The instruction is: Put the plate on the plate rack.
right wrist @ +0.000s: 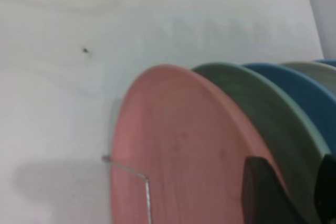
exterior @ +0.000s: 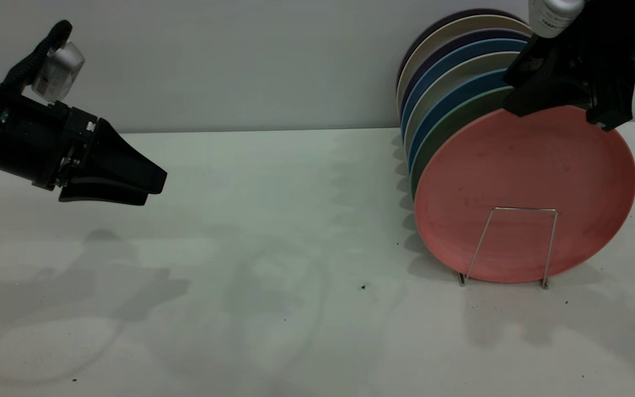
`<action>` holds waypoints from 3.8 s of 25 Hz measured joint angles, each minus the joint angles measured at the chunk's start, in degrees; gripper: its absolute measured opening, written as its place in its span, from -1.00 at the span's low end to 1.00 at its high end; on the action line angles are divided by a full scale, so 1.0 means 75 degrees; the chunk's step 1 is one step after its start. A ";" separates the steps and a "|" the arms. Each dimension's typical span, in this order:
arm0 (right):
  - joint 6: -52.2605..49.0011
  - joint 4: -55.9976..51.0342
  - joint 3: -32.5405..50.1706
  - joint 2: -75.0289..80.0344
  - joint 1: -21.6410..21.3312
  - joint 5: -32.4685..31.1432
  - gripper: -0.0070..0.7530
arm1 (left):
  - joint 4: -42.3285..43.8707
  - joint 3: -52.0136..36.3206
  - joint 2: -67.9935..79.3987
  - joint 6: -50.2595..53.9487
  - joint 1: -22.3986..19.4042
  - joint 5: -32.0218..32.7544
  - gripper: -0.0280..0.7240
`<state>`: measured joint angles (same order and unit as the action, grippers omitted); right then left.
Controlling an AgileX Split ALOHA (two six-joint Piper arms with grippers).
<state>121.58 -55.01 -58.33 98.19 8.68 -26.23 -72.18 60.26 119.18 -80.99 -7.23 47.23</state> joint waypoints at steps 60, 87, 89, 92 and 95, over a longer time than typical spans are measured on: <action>-1.3471 0.4828 0.2157 -0.6291 -0.1329 -0.4812 -0.29 | 0.8747 -0.1974 -0.8491 0.9854 0.0000 0.0911 0.31; -1.3820 0.5836 0.4118 -1.1120 -0.1329 -0.5189 -0.29 | 0.9093 -0.4149 -1.3433 0.9764 0.0000 0.1773 0.31; -1.3847 0.5846 0.4117 -1.1122 -0.1329 -0.5189 -0.29 | 0.9093 -0.4157 -1.3433 0.9782 0.0000 0.1781 0.31; -1.3953 0.5890 0.4117 -1.1122 -0.1329 -0.5189 -0.29 | 0.9093 -0.4179 -1.3433 0.9951 0.0000 0.1954 0.31; -1.3979 0.5932 0.4117 -1.1122 -0.1329 -0.5189 -0.29 | 0.9121 -0.4316 -1.3433 1.0085 0.0000 0.2168 0.31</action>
<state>16.74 -10.52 -27.45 14.77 -1.29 -65.14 -3.77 27.90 18.43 -5.35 -7.23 63.49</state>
